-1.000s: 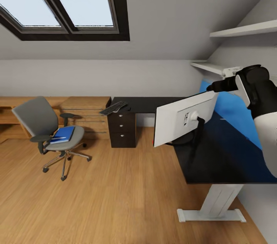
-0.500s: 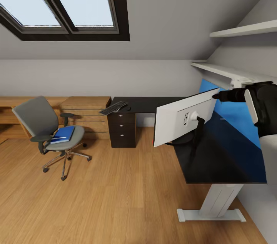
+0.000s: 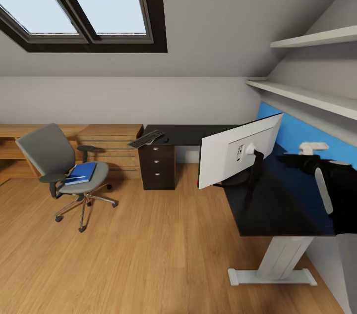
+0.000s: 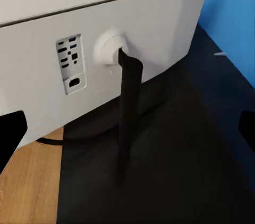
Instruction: In the bedroom, organize the workspace by keeping the computer under the desk, ensuring the monitor is on the desk, placing the keyboard on the desk next to the monitor, placing the mouse on the desk next to the keyboard, moving the folder from the swivel chair onto the desk next to the mouse, stacking the notebook on top of the folder with the pen on top of the notebook, and positioning the swivel chair next to the desk.
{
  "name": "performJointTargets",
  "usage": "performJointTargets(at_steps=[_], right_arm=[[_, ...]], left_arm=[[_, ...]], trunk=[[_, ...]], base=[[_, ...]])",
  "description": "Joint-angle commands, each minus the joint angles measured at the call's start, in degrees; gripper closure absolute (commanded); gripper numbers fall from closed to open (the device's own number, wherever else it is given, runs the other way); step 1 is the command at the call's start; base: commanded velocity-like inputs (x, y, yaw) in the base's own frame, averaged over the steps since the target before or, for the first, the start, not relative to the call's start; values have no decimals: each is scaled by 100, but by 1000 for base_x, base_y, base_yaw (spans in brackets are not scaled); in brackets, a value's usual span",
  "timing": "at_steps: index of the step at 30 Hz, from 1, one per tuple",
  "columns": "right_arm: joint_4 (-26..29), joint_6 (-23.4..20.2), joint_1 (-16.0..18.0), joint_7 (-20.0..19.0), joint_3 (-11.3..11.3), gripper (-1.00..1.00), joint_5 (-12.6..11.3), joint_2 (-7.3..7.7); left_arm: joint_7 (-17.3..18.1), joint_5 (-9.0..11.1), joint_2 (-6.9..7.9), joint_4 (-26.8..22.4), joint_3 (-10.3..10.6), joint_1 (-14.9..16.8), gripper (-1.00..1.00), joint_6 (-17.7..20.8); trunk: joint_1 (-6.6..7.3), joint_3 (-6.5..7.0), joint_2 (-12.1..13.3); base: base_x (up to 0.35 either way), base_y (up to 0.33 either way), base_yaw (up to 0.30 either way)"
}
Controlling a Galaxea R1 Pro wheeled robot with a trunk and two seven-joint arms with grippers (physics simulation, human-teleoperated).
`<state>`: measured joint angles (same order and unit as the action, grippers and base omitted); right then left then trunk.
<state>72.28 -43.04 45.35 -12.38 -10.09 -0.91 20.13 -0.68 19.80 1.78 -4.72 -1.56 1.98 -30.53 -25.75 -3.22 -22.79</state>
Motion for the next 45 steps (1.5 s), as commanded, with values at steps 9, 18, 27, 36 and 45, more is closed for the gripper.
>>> performJointTargets(at_steps=[9, 18, 27, 36, 45], right_arm=[[30, 757, -995, -30, -689, -100, -11, -658], [-1373, 2881, -1193, 651, -886, -100, -20, -988], [-3693, 4737, -809, 1162, -890, -100, -10, -991], [-4451, 5628, -513, 1454, -746, -100, 36, -1177], [-4491, 5896, -509, 1524, -639, -100, 111, -1663]], left_arm=[[-5, 33, 31, -2, -53, 5, -100, -13], [-32, 6, -34, -1168, -31, 5, -100, 1097], [-454, -4, -70, -4221, -20, 10, -100, 4213], [-454, 0, -88, -4652, 46, 13, -100, 4842], [-483, -7, -90, -4479, 125, 13, -100, 4654]], trunk=[[-4, -12, -13], [-4, -12, -13], [-4, -12, -13], [-4, -12, -13], [-4, -12, -13]], base=[[0, 0, 0], [0, 0, 0], [0, 0, 0], [0, 0, 0], [0, -27, 0]])
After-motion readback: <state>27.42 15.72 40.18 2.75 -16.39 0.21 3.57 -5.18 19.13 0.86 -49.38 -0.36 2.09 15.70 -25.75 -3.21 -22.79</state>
